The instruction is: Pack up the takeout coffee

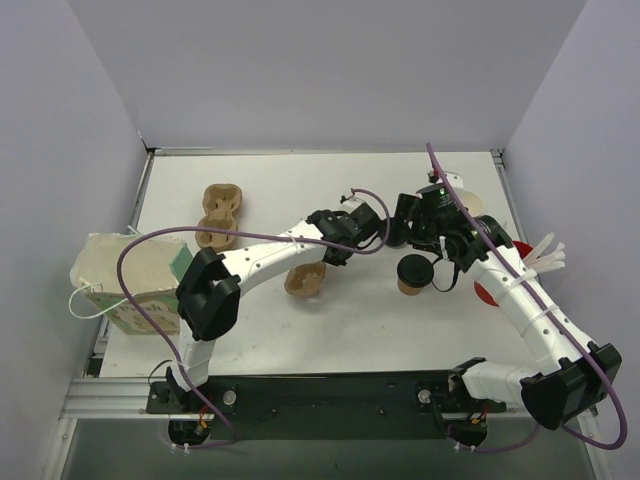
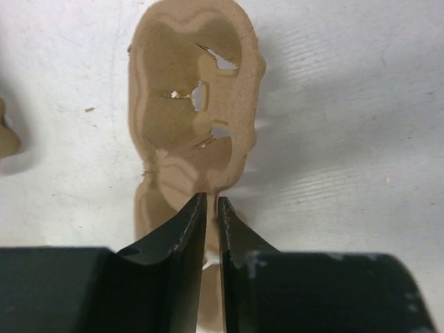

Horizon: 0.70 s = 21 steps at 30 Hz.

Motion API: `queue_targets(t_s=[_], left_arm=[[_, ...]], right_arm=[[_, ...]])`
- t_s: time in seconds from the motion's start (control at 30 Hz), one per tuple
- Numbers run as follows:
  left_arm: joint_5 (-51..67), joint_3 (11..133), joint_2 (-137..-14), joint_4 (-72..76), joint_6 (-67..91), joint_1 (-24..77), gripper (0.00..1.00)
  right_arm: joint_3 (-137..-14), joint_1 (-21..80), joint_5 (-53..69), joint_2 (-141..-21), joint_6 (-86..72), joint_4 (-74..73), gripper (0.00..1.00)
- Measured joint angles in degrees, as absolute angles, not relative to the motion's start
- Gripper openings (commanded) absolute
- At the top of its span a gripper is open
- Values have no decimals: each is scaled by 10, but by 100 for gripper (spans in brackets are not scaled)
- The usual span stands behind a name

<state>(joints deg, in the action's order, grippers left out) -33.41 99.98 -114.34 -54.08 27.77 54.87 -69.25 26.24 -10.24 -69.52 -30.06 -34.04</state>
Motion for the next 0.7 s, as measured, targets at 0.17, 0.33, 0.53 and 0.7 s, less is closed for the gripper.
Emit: queue_targets(t_s=[0.17, 0.33, 0.53, 0.7], left_arm=[[-301, 985, -1142, -521, 291, 550, 38], [-267, 964, -1135, -513, 294, 546, 41], [-213, 950, -1068, -507, 292, 498, 42], [-180, 950, -961, -489, 293, 418, 43]], right_arm=[[-690, 262, -103, -695, -302, -341, 95], [-690, 262, -101, -695, -300, -340, 95], [-687, 262, -38, -697, -265, -300, 91], [-677, 272, 66, -737, -191, -228, 91]])
